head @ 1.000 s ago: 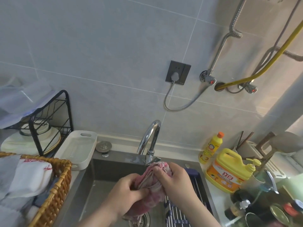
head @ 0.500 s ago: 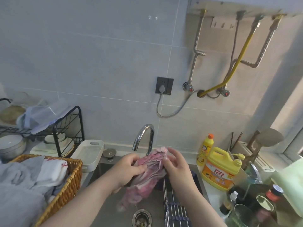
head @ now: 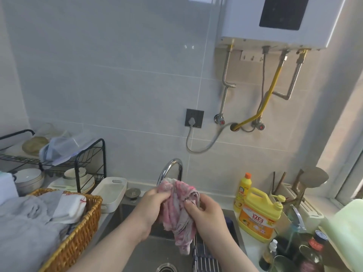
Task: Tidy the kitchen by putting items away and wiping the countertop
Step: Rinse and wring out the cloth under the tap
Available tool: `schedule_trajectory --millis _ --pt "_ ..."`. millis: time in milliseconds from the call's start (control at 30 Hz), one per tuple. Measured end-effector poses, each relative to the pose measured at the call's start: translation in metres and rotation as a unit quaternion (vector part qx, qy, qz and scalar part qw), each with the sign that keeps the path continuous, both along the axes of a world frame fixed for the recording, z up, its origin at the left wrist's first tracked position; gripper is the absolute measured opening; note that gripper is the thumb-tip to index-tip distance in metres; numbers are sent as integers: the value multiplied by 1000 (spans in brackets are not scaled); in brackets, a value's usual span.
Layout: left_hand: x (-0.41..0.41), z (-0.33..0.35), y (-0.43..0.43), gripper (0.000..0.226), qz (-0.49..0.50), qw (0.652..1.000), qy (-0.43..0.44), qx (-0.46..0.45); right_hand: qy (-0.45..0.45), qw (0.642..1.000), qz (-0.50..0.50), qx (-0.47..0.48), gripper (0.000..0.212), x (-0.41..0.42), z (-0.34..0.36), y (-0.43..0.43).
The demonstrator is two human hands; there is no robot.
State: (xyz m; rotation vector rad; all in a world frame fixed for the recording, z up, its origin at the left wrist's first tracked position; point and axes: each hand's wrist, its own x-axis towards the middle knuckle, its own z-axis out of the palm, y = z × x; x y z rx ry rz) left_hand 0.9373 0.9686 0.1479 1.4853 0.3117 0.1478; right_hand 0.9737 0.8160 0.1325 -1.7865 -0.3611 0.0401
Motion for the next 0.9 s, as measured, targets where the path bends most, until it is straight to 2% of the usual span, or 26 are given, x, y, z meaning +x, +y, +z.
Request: schedule_trajectory --millis 67,100,167,267,333,400,467,533,600,633,700,733,800,833,900 --pt "-4 4 1 37 27 996 21 -77 23 999 15 16 18 -1 3 -3" --pt "-7 6 1 43 20 997 23 -77 45 998 25 28 22 -2 4 -3" --pt "-11 9 1 39 -1 1000 8 -27 94 993 36 58 20 -2 5 -5" --pt "-13 15 2 13 34 998 -22 53 179 972 59 138 22 0 8 -8" --pt "-14 22 3 15 35 996 -36 68 221 957 58 179 25 2 10 -12" --pt "-15 32 3 15 12 994 -47 102 225 959 25 173 28 7 9 -17" --pt "-15 41 4 12 3 986 -58 158 182 973 -49 137 27 9 9 -18" --pt "-12 46 5 9 9 972 -63 224 63 987 -128 78 25 3 14 -18" --pt "-7 49 3 14 33 960 -65 270 -54 990 -124 43 21 -9 23 -16" --pt "-5 51 0 18 46 960 -67 268 -80 994 -76 24 17 -14 28 -15" --pt "-2 52 -4 21 48 974 -74 211 -55 997 50 -22 11 -23 34 -7" --pt "-1 52 -4 23 38 983 -76 162 -27 995 92 -36 23 -26 35 -4" --pt "1 53 -4 25 8 996 -59 64 -3 993 108 -37 58 -26 32 -1" --pt "1 53 -3 26 -9 998 -47 30 -7 994 101 -28 63 -26 31 -1" --pt "1 50 0 27 -42 998 -36 -21 -9 995 101 6 50 -26 32 -4"
